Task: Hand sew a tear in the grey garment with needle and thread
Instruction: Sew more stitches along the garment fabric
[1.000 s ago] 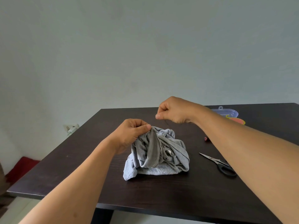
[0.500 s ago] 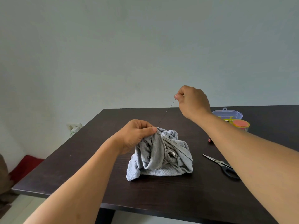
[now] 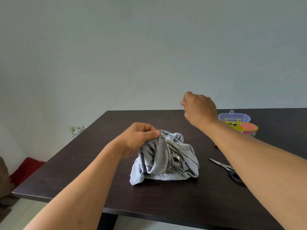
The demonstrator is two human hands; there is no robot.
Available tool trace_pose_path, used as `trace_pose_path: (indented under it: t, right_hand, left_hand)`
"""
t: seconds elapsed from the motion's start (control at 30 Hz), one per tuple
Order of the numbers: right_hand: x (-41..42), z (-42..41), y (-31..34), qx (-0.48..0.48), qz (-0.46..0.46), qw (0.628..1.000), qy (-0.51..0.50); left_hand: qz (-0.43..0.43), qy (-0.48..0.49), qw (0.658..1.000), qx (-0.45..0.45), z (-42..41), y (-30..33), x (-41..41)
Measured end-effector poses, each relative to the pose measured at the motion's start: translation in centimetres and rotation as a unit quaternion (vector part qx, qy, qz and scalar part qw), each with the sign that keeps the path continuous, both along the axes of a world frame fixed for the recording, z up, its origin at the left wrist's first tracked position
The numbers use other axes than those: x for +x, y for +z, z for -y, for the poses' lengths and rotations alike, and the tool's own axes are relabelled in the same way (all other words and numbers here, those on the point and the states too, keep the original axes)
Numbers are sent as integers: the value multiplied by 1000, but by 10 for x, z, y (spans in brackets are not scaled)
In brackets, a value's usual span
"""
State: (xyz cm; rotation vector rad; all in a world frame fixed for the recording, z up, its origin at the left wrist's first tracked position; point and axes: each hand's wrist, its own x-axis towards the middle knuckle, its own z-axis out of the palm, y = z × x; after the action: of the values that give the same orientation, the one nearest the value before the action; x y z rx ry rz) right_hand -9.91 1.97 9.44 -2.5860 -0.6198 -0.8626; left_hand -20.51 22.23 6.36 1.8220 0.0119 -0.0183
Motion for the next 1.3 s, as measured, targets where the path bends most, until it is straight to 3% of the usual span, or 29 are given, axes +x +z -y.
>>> trace_pose_path:
  t: [0.17, 0.27, 0.37, 0.57, 0.87, 0.97, 1.17, 1.23, 1.3]
  right_hand:
    - [-13, -6, -1, 58, -200, 971, 120]
    - [-25, -15, 3, 89, -314, 921, 211]
    - [-33, -22, 2, 54, -394, 880, 260]
    - [-40, -29, 7, -45, -330, 915, 229]
    - [-40, -38, -1, -34, -279, 934, 221]
    - [-40, -39, -3, 44, -299, 922, 243]
    - [-39, -43, -16, 279, -397, 835, 258]
    - [-37, -43, -20, 270, -392, 846, 241]
    - [-36, -42, -24, 205, -371, 878, 221]
  left_hand:
    - [1, 9, 1000, 13, -3, 0, 4]
    - [0, 9, 1000, 21, -4, 1, 5]
    - [3, 6, 1000, 28, -1, 2, 5]
    - [0, 1, 1000, 29, -1, 2, 4]
    - [-1, -11, 995, 96, 5, 1, 0]
    - [6, 1, 996, 84, 3, 0, -1]
    - [61, 12, 987, 147, 1, 4, -1]
    - [48, 0, 992, 118, 1, 2, -3]
    - [43, 9, 996, 74, 1, -1, -2]
